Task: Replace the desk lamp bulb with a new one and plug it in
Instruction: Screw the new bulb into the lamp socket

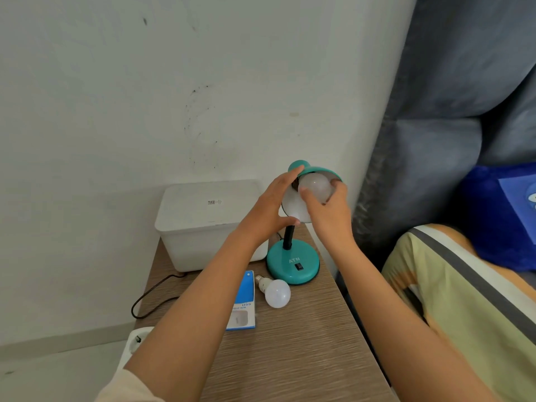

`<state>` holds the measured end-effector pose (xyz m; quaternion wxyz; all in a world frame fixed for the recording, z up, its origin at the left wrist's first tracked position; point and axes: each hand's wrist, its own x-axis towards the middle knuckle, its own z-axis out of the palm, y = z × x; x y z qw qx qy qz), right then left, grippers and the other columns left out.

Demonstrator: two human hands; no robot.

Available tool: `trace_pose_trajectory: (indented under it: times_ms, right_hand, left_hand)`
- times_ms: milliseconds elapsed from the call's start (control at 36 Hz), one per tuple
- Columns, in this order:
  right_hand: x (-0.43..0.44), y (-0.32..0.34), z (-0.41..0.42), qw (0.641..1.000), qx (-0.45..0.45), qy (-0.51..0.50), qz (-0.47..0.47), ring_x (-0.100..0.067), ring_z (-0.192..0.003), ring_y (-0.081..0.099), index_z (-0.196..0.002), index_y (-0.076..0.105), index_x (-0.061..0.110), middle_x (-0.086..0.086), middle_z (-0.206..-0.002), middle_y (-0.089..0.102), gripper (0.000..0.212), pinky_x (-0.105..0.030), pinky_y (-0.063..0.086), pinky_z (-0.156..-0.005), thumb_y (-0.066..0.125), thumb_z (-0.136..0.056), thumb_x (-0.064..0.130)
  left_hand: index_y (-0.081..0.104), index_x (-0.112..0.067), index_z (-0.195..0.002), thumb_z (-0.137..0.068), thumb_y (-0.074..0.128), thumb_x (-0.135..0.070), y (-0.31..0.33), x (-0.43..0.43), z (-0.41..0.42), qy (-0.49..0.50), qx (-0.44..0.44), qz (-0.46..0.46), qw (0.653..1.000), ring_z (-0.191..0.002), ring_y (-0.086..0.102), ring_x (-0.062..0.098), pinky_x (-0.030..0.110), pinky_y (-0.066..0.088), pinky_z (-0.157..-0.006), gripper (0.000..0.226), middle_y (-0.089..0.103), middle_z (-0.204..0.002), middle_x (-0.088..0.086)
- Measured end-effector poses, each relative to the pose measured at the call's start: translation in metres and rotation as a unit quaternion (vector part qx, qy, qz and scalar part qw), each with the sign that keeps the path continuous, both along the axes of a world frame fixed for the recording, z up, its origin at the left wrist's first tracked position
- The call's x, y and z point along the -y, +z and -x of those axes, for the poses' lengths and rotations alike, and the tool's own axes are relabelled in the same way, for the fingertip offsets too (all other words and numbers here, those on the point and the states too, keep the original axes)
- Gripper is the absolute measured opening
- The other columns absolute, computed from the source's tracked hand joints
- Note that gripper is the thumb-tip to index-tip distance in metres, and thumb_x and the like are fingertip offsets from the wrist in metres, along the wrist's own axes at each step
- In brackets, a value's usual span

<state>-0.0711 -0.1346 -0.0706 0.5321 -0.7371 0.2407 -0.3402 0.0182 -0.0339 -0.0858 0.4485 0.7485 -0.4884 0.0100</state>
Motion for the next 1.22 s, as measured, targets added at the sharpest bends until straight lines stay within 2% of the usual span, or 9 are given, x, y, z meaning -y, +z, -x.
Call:
trace_pose_trajectory:
  times_ms: [167, 278, 361, 444, 556, 694, 1000, 1083, 1222]
  right_hand:
    - [0.007, 0.0, -0.005, 0.992, 0.004, 0.011, -0.129, -0.012, -0.082, 0.068, -0.123, 0.052, 0.007, -0.008, -0.108, 0.065, 0.051, -0.03, 0.055, -0.081, 0.051, -0.089, 0.046]
    - [0.007, -0.004, -0.006, 0.997, 0.01, 0.013, -0.072, -0.016, -0.092, 0.067, -0.125, 0.047, 0.01, -0.006, -0.116, 0.061, 0.054, -0.037, 0.056, -0.088, 0.061, -0.084, 0.042]
    - [0.009, -0.002, -0.007, 0.987, 0.0, 0.035, -0.156, -0.014, -0.087, 0.069, -0.125, 0.051, 0.009, -0.009, -0.112, 0.064, 0.053, -0.036, 0.056, -0.087, 0.054, -0.087, 0.047]
    - [0.007, -0.001, -0.007, 0.996, 0.002, 0.015, -0.084, -0.019, -0.108, 0.058, -0.13, 0.041, 0.01, -0.004, -0.121, 0.054, 0.061, -0.041, 0.052, -0.094, 0.059, -0.084, 0.045]
    - [0.008, -0.001, -0.009, 0.985, -0.022, 0.058, -0.163, -0.019, -0.089, 0.07, -0.122, 0.05, 0.007, -0.011, -0.111, 0.062, 0.057, -0.037, 0.056, -0.087, 0.053, -0.086, 0.051]
    - [0.008, -0.002, -0.008, 0.997, -0.014, 0.024, -0.076, -0.02, -0.103, 0.061, -0.123, 0.047, 0.01, -0.007, -0.119, 0.058, 0.056, -0.038, 0.054, -0.09, 0.059, -0.084, 0.047]
    - [0.011, -0.002, -0.009, 0.979, -0.022, 0.071, -0.188, -0.02, -0.097, 0.067, -0.125, 0.047, 0.008, -0.009, -0.115, 0.061, 0.061, -0.037, 0.054, -0.091, 0.056, -0.084, 0.052]
    - [0.008, -0.001, -0.006, 0.994, -0.011, 0.027, -0.107, -0.018, -0.107, 0.056, -0.13, 0.042, 0.01, -0.004, -0.119, 0.055, 0.058, -0.032, 0.05, -0.092, 0.059, -0.086, 0.044]
    - [0.011, 0.001, -0.007, 0.978, 0.003, 0.08, -0.192, -0.021, -0.105, 0.061, -0.11, 0.057, 0.013, -0.009, -0.117, 0.06, 0.046, -0.039, 0.052, -0.094, 0.055, -0.084, 0.052]
  left_hand:
    - [0.02, -0.037, -0.145, -0.069, 0.079, -0.003, -0.001, 0.0, -0.001, 0.0, 0.014, 0.003, 1.0, -0.123, 0.03, -0.008, 0.014, 0.031, -0.104, 0.101, 0.03, -0.138, -0.018]
    - [0.021, -0.034, -0.146, -0.069, 0.078, -0.003, -0.002, 0.002, -0.003, -0.001, 0.015, 0.007, 1.0, -0.122, 0.029, -0.011, 0.004, 0.028, -0.1, 0.1, 0.03, -0.138, -0.019]
    - [0.021, -0.034, -0.145, -0.07, 0.078, -0.003, -0.001, 0.001, -0.003, -0.003, 0.016, 0.009, 1.0, -0.122, 0.029, -0.011, 0.005, 0.028, -0.101, 0.1, 0.03, -0.137, -0.019]
    - [0.022, -0.033, -0.145, -0.069, 0.078, -0.002, -0.002, 0.002, -0.003, -0.004, 0.019, 0.013, 1.0, -0.123, 0.029, -0.012, 0.005, 0.028, -0.102, 0.1, 0.03, -0.138, -0.018]
    - [0.021, -0.035, -0.144, -0.07, 0.08, -0.005, -0.004, 0.001, -0.004, -0.001, 0.021, 0.015, 1.0, -0.126, 0.029, -0.008, 0.007, 0.028, -0.104, 0.099, 0.03, -0.14, -0.018]
    - [0.021, -0.033, -0.145, -0.069, 0.079, -0.003, -0.003, 0.0, -0.004, -0.002, 0.019, 0.013, 1.0, -0.124, 0.028, -0.01, 0.009, 0.029, -0.104, 0.1, 0.029, -0.139, -0.019]
    - [0.022, -0.033, -0.145, -0.07, 0.078, -0.003, -0.004, 0.0, -0.004, -0.003, 0.014, 0.015, 1.0, -0.122, 0.03, -0.011, 0.0, 0.026, -0.099, 0.098, 0.031, -0.137, -0.017]
    - [0.021, -0.034, -0.145, -0.069, 0.078, -0.002, -0.004, 0.0, -0.003, 0.001, 0.022, 0.014, 1.0, -0.12, 0.028, -0.013, -0.001, 0.026, -0.097, 0.1, 0.03, -0.136, -0.018]
    - [0.02, -0.038, -0.144, -0.069, 0.078, -0.003, -0.005, 0.0, -0.003, 0.0, 0.014, 0.017, 1.0, -0.124, 0.03, -0.008, 0.005, 0.029, -0.102, 0.101, 0.031, -0.139, -0.018]
